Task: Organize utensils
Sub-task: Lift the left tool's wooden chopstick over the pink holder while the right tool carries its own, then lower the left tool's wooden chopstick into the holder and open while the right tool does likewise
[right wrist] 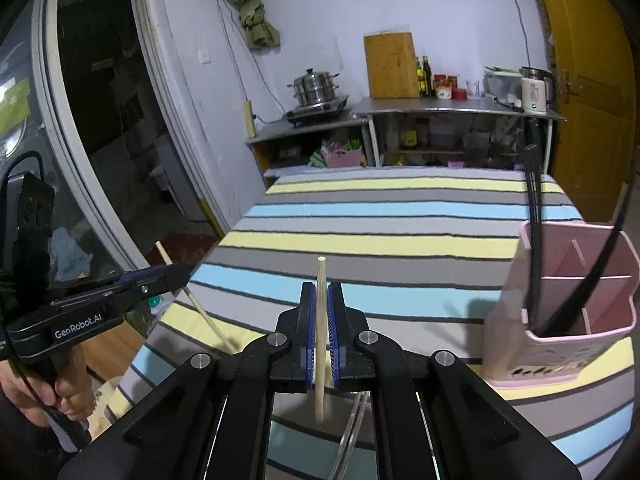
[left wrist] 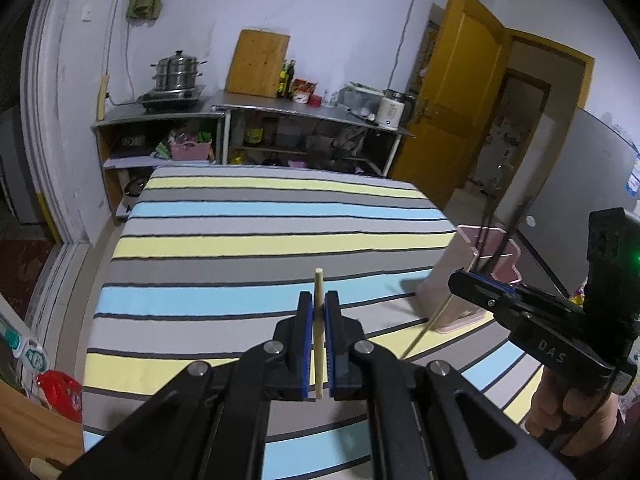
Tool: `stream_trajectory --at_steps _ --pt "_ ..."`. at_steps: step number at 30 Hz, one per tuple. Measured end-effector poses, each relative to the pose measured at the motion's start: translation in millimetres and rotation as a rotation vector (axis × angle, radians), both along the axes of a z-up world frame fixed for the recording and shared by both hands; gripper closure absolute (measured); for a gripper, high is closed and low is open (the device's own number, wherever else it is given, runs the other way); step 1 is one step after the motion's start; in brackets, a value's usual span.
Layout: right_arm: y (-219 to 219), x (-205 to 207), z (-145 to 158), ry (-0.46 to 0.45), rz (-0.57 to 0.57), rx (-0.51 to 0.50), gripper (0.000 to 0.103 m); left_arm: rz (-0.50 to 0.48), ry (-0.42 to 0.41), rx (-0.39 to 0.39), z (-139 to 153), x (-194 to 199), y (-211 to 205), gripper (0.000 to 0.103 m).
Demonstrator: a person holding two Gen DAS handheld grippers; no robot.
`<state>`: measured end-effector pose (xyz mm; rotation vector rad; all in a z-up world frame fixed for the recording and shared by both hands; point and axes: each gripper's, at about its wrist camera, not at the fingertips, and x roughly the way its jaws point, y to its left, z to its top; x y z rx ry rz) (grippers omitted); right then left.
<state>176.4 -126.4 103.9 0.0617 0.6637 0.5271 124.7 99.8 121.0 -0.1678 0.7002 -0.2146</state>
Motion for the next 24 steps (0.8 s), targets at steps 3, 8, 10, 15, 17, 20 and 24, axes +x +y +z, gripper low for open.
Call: stream_trajectory --at_steps 3,8,10,15,17,20,24 --pt "-11.4 -5.4 7.3 -0.018 -0.018 0.015 0.097 -0.019 -0.015 -0.003 8.8 -1.7 -10.9 0.097" --pt "-32.1 -13.6 17.7 -0.044 -0.051 0.031 0.097 -0.065 -0.025 -0.015 18.5 -0.1 -34.2 0.097" --pt "-41.5 -16.8 20.0 -0.049 -0.066 0.031 0.097 -0.088 -0.022 -0.019 19.4 1.6 -45.0 0.097" --pt "-67.9 -23.4 22.3 -0.053 -0.116 0.035 0.097 -0.153 -0.007 -0.043 20.6 7.7 -75.6 0.097" --pt "-81.5 -25.1 24.8 -0.058 -0.141 0.039 0.097 -0.177 0.001 -0.055 21.5 11.2 -87.3 0.097" --pt "-100.1 -26.8 31.1 -0.07 -0.18 0.04 0.097 -0.212 0.009 -0.071 24.6 18.6 -105.4 0.097" --pt "-123.9 -26.1 43.5 -0.09 -0.229 0.05 0.097 -0.249 0.005 -0.091 34.9 28.2 -127.2 0.097"
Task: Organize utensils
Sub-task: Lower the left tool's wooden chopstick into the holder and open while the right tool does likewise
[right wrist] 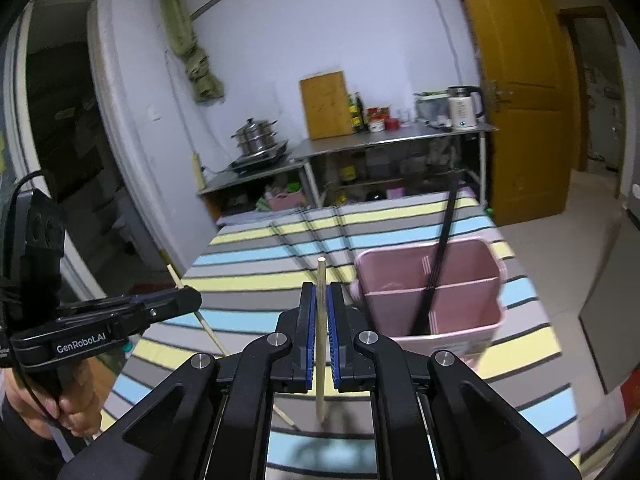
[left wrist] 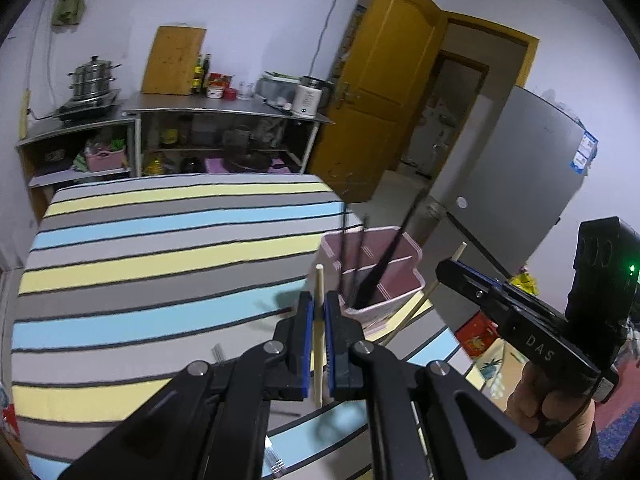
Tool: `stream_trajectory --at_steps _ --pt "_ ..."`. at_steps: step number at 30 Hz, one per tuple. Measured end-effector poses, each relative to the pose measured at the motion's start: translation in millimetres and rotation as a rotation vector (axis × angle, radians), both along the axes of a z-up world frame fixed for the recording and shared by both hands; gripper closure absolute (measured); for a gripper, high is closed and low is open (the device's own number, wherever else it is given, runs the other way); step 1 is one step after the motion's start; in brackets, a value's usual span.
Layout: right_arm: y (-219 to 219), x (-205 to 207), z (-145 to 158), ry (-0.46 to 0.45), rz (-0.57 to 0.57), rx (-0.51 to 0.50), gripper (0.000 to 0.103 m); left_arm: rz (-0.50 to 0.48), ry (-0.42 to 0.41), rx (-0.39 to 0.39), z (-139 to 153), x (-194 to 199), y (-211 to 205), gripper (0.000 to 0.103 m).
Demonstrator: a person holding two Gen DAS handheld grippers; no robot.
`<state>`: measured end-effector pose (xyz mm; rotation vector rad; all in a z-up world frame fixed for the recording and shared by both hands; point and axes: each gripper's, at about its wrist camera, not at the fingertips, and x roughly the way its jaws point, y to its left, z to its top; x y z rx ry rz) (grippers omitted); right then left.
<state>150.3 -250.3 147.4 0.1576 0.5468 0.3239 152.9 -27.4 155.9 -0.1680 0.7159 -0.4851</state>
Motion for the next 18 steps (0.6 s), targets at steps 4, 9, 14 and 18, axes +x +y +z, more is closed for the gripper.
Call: stream_trajectory --at_steps 4,9,14,18 --pt "-21.0 2.1 18.1 -0.04 -0.048 0.007 0.097 -0.027 -0.022 -0.017 16.0 7.3 -15.6 0.097" --pt "-38.5 6.2 39.3 -0.093 -0.091 0.021 0.097 -0.038 -0.074 -0.053 42.7 16.5 -29.3 0.097" --pt "-51.8 15.7 55.5 -0.14 -0.124 0.041 0.097 -0.026 -0.118 -0.058 57.7 32.6 -38.8 0.097" --pt "-58.4 26.5 54.3 -0.153 -0.145 0.06 0.097 -0.015 -0.119 -0.067 53.7 47.5 -45.1 0.097"
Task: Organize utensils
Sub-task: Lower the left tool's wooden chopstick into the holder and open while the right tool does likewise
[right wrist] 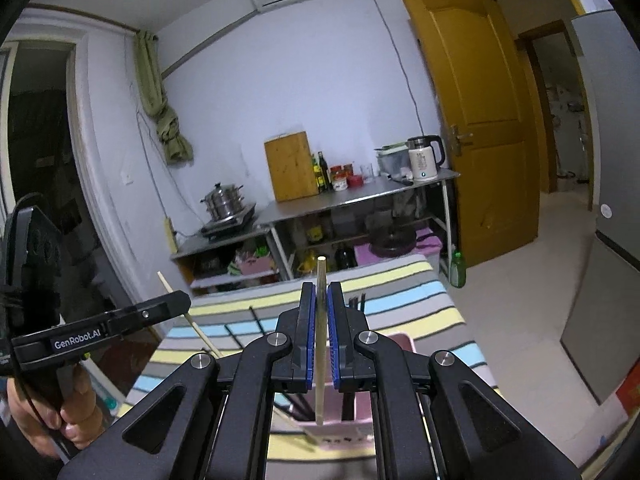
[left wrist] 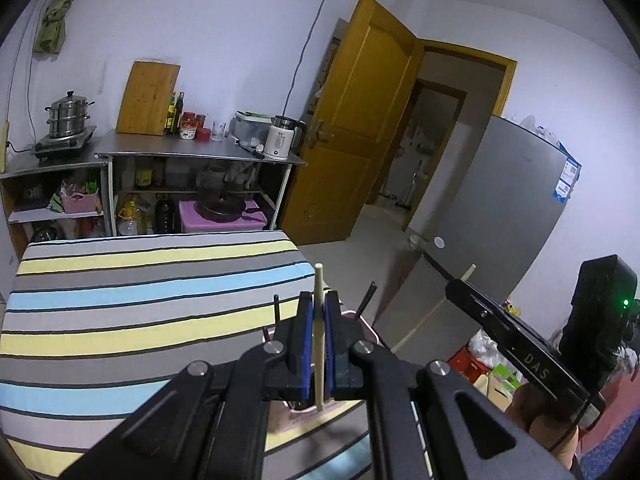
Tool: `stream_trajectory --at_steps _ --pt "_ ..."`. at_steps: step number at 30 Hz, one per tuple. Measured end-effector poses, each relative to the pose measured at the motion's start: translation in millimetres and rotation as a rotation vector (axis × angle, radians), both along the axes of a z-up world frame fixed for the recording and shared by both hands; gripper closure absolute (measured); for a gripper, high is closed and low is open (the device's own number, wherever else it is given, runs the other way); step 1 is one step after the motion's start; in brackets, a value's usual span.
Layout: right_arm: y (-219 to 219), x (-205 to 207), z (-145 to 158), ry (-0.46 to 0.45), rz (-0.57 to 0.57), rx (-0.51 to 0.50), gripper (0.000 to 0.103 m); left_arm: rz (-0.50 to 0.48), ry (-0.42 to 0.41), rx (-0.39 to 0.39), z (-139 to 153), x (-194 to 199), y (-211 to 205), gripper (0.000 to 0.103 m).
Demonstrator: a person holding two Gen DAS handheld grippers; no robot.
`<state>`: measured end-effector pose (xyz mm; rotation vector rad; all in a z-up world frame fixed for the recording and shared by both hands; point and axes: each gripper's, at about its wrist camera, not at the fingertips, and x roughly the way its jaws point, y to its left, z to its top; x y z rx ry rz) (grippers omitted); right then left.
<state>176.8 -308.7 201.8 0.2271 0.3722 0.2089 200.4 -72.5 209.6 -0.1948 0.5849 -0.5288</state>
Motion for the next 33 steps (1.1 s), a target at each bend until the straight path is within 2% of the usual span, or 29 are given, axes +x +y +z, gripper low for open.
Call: stream_trajectory --at_steps 6,15,25,31,33 --pt "-4.6 10.0 -14.0 0.007 -0.013 0.011 0.097 0.022 0.002 0.023 -19.0 11.2 -10.4 0.097" --pt "-6.6 24.5 -49.0 0.068 -0.01 0.011 0.097 0.004 0.036 0.063 -46.4 20.4 -20.5 0.097" --pt "0.4 35.8 -79.6 0.148 0.018 -0.004 0.096 0.001 0.031 0.095 -48.8 22.3 -22.5 0.097" --pt "1.6 30.1 -77.2 0.145 0.019 -0.023 0.095 0.008 0.02 0.076 -43.6 16.4 -17.4 0.093" --pt "2.5 25.4 -73.1 0.13 0.013 -0.037 0.092 0.01 0.003 0.07 -38.6 12.0 -13.2 0.092"
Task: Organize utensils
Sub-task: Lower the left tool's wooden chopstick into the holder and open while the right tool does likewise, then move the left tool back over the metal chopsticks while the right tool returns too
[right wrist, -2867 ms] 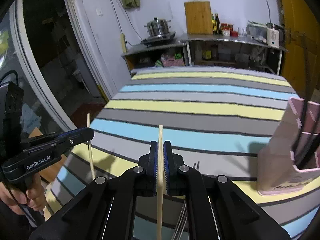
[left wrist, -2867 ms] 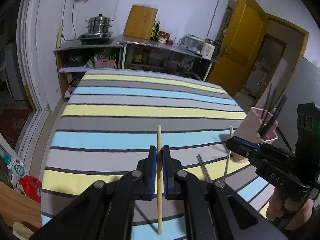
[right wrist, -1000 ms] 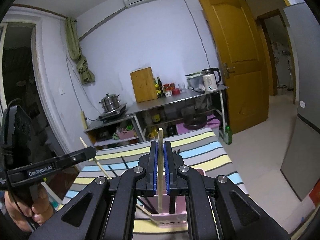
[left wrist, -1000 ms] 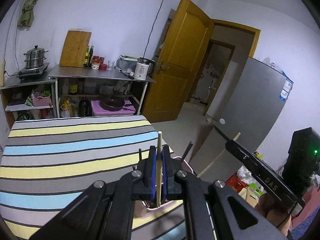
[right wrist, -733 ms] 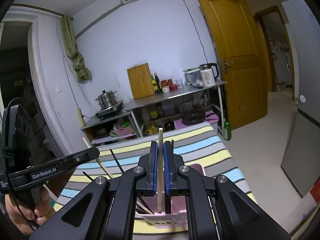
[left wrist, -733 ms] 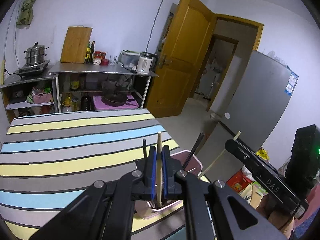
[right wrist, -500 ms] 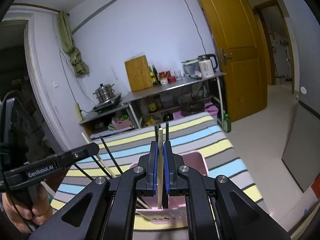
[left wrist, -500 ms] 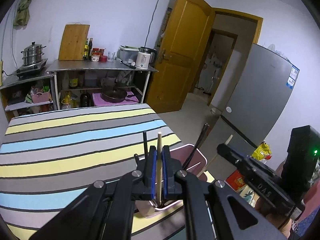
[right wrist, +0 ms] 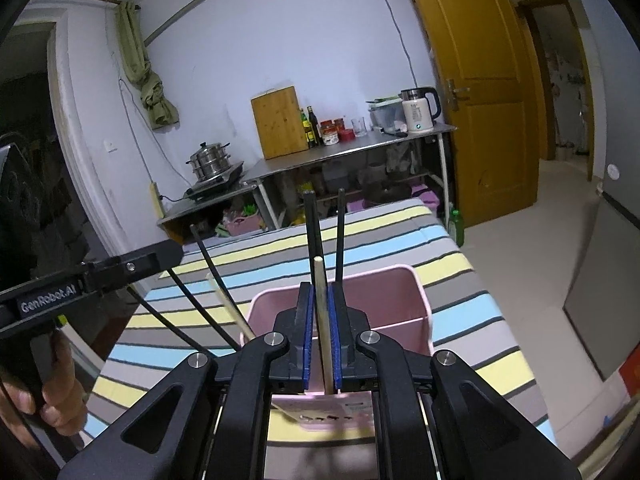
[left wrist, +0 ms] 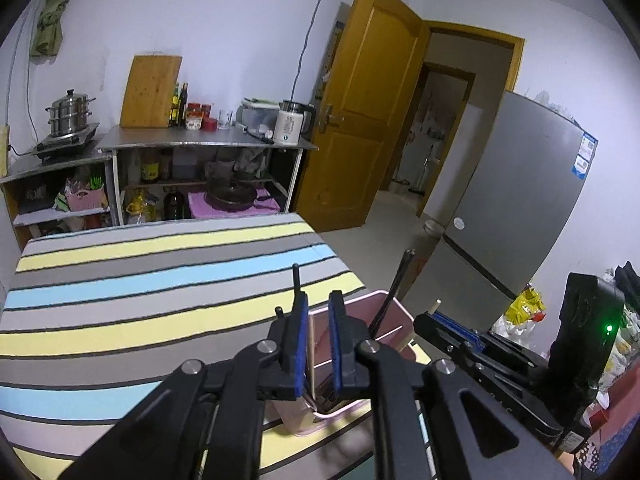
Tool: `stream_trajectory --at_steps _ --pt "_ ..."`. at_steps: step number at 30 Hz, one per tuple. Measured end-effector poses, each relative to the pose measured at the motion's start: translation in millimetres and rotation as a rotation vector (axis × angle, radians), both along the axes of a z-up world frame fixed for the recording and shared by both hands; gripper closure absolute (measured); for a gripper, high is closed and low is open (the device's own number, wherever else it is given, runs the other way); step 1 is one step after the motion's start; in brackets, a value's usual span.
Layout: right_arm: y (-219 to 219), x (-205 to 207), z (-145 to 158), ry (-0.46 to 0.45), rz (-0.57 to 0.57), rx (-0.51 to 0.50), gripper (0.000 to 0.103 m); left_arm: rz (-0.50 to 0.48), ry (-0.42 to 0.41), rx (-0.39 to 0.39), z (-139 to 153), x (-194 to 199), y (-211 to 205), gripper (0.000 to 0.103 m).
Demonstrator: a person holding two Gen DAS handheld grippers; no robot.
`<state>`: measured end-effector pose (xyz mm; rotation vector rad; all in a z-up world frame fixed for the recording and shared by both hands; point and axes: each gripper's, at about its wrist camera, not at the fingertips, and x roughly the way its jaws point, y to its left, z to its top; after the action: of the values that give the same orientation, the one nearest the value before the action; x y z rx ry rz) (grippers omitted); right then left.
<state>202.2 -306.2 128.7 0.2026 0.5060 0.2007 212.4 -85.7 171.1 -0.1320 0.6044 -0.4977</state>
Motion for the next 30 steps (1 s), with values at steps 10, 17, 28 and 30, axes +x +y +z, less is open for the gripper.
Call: stream_trajectory --at_steps 10,17,28,30 --pt "2.0 -28.9 17.4 -0.058 -0.003 0.003 0.091 0.032 -0.066 -0.031 15.0 -31.1 35.2 0.092" --pt "10.2 -51.7 10.4 -0.058 0.013 -0.003 0.091 0.089 -0.052 -0.009 -5.8 -50.3 62.8 0.091" --pt "32.2 -71.5 -25.8 0.01 0.067 -0.004 0.091 0.176 0.077 0.003 -75.1 -67.7 100.6 0.091" --pt "37.7 -71.4 -33.3 0.03 0.079 -0.002 0.091 0.188 0.11 0.014 -90.3 -67.9 103.8 0.091"
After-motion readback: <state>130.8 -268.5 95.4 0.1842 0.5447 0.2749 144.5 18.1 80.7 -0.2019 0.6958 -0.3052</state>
